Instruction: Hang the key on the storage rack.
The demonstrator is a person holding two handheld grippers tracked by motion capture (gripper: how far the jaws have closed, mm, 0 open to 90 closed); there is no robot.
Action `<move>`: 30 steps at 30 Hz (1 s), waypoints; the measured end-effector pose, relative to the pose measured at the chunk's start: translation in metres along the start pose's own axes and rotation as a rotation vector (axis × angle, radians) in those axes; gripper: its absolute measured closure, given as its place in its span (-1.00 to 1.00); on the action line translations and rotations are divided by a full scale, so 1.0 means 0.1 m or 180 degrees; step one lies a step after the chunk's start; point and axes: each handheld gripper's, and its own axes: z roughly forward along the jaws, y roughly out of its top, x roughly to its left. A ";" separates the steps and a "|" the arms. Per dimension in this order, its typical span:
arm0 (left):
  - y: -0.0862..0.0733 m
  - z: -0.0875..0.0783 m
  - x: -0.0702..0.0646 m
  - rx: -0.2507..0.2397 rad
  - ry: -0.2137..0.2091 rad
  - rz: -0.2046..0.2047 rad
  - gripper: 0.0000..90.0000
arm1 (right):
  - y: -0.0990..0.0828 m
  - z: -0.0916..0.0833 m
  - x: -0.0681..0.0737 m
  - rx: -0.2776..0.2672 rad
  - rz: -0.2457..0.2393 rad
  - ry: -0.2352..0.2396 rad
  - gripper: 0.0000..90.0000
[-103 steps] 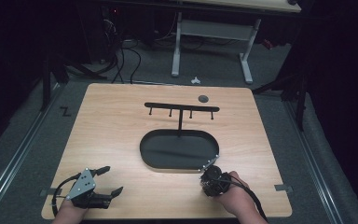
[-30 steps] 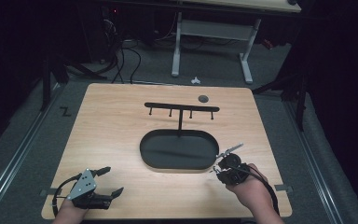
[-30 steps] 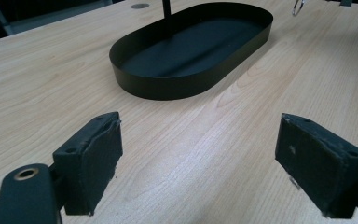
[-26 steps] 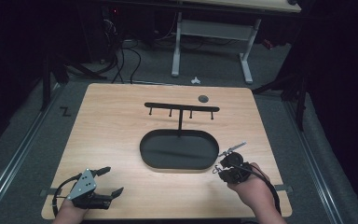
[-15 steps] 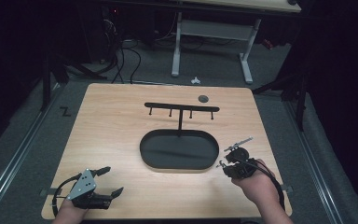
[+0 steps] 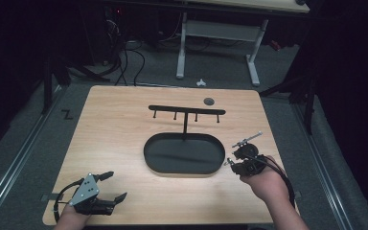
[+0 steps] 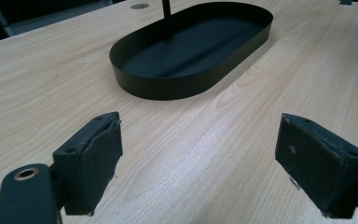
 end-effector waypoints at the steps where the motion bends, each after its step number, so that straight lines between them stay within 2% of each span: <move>1: 0.00 0.00 0.00 0.0000 0.0000 0.0000 -0.66 | 0.00 0.00 0.00 0.0000 0.0000 0.0000 0.88; 10: -0.01 0.00 0.00 0.0013 0.0008 -0.0011 -0.66 | 0.15 -0.09 -0.07 0.0005 0.0042 0.0029 0.88; 16: 0.00 -0.01 -0.01 0.0003 0.0009 -0.0009 -0.66 | 0.25 -0.17 -0.07 -0.0009 0.0047 0.0021 0.88; 23: -0.01 0.01 -0.03 0.0025 -0.0007 0.0018 -0.66 | 0.40 -0.28 -0.04 -0.0074 -0.0028 0.0020 0.88; 30: 0.00 0.00 -0.02 0.0019 -0.0006 0.0027 -0.66 | 0.55 -0.34 -0.05 -0.0105 0.0002 0.0028 0.88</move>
